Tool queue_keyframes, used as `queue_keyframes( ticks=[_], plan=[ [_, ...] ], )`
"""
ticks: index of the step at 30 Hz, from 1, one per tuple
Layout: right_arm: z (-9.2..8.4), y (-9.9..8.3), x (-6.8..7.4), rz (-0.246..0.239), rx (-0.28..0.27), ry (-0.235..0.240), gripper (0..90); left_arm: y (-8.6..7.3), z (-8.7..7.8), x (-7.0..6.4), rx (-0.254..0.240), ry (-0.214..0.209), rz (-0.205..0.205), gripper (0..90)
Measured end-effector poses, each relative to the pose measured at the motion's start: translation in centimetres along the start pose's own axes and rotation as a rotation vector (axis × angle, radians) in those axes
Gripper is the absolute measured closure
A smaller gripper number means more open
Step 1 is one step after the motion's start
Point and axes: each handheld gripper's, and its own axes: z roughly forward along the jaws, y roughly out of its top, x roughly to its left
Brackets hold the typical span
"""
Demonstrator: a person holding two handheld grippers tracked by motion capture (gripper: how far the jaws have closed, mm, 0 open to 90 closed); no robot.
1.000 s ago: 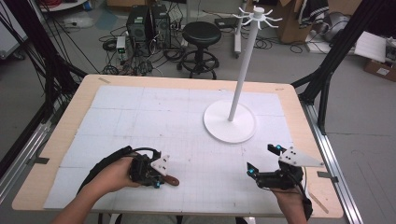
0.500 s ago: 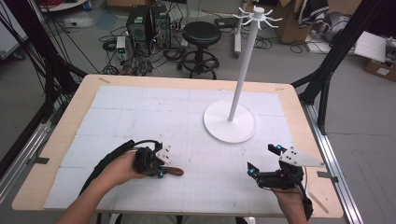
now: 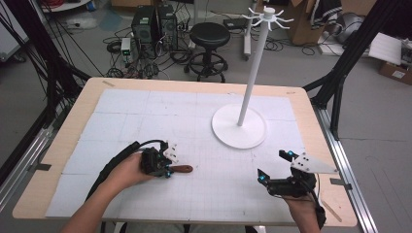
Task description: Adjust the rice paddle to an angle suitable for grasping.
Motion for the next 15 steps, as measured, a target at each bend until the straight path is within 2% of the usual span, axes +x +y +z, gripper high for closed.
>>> queue_keyframes(
  ticks=[8, 10, 11, 12, 15],
  plan=[
    [0.0, 0.0, 0.0, -0.002, 0.000, 0.000, 0.5, -0.7, -2.2, 0.5, -0.095, 0.005, -0.037, 88.6],
    [0.0, 0.0, 0.0, 0.004, 0.003, 0.002, 0.5, -0.9, -2.6, 0.6, -0.118, 0.005, -0.055, 81.7],
    [0.0, 0.0, 0.0, -0.001, 0.000, 0.001, 0.5, -0.9, -2.7, 0.5, -0.128, 0.000, -0.081, 77.1],
    [0.0, 0.0, 0.0, -0.001, -0.003, 0.002, 0.5, -1.0, -2.9, 0.5, -0.138, -0.010, -0.081, 76.3],
    [0.0, 0.0, 0.0, 0.000, -0.001, 0.002, 0.5, -1.2, -3.3, 0.4, -0.152, 0.004, -0.080, 64.3]
  ],
)
